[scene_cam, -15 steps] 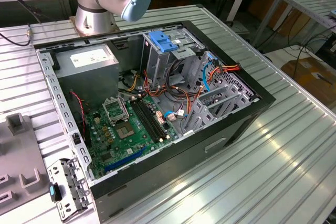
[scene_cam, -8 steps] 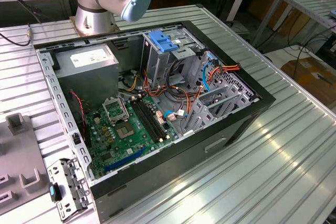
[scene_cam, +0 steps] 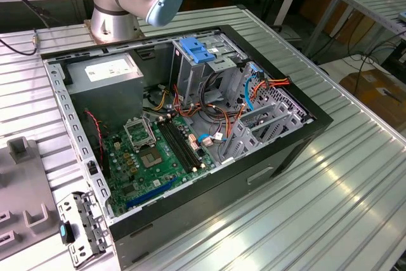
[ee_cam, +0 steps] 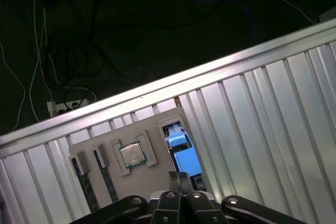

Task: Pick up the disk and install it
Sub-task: 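Pick up the disk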

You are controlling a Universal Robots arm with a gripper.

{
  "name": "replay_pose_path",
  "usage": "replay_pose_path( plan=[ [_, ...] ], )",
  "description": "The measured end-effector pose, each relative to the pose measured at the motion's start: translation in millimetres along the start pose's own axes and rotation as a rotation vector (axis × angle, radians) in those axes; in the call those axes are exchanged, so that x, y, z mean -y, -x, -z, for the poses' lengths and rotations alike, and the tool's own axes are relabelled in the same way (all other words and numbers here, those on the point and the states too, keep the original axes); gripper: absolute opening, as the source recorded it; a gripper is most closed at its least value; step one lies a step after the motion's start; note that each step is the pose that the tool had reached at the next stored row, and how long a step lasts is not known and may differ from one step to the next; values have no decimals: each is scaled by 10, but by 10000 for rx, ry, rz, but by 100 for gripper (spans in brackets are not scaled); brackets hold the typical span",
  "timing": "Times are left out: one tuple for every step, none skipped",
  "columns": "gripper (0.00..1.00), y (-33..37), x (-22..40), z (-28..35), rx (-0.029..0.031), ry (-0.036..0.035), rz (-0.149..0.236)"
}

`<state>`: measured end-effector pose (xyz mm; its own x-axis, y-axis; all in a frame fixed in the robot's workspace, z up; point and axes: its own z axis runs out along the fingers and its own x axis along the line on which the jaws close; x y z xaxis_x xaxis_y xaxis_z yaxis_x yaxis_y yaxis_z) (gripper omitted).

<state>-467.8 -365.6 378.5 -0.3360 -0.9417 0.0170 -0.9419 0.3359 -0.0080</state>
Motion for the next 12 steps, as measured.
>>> replay_pose_path(
  plan=[
    [11,0,0,-2,21,-60,34],
    [11,0,1,-2,33,-93,153],
    [11,0,1,-3,41,-113,320],
    [11,0,0,-8,54,-141,521],
    [11,0,0,-12,65,-170,673],
    [11,0,0,-17,85,-230,832],
    [17,3,-1,-24,98,-269,882],
    [17,7,-2,-36,107,-290,953],
    [24,8,-2,-45,108,-293,1061],
    [24,8,-2,-55,114,-297,1323],
    [24,8,-3,-60,117,-299,1497],
    [25,8,-3,-75,126,-302,1791]
  ],
)
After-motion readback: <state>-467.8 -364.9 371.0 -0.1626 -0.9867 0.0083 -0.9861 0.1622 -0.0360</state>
